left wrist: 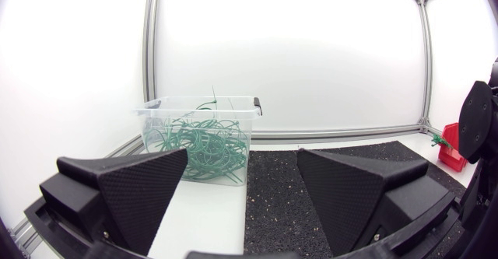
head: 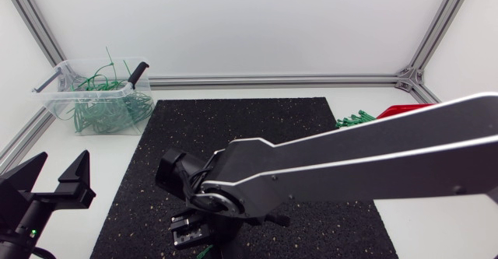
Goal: Take a green cable tie from the red box, thread the tail through the head to close it, then place it in the transparent bin on the left.
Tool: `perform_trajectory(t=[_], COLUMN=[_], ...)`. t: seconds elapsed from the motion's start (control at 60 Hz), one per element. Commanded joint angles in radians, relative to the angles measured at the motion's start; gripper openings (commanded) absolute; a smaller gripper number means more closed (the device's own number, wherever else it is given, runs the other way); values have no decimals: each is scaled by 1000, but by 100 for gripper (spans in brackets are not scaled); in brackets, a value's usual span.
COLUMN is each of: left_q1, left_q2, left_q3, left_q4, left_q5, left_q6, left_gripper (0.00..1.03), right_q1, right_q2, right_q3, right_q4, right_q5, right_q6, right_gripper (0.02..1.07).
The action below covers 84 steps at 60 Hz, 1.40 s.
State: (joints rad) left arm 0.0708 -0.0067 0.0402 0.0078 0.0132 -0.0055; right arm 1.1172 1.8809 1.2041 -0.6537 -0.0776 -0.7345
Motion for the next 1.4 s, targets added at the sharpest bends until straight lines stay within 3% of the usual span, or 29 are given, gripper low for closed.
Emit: perform_trajectory(t=[0.0,0.383,0.533,0.667,0.833,1.383], left_q1=[1,3,3,3,4,-2], left_q2=[-3,-3,-3,-3,-3,-3], left_q3=[-39,-37,-39,-37,-37,-39], left_q4=[-28,-28,-28,-28,-28,-28], left_q5=[-2,-2,-2,-2,-2,-2], left_q6=[-25,-25,-25,-25,-25,-25], left_gripper=[99,99,99,99,98,98], right_q1=[-14,-56,-57,-69,-89,-149], right_q2=[30,61,70,84,100,-78], right_q3=[-28,-48,-51,-46,-35,-51], right_q4=[12,49,48,40,28,-49], right_q5=[15,22,16,13,-11,-188], right_q6=[-37,-77,-86,-97,-105,-97], right_gripper=[52,48,28,26,8,8])
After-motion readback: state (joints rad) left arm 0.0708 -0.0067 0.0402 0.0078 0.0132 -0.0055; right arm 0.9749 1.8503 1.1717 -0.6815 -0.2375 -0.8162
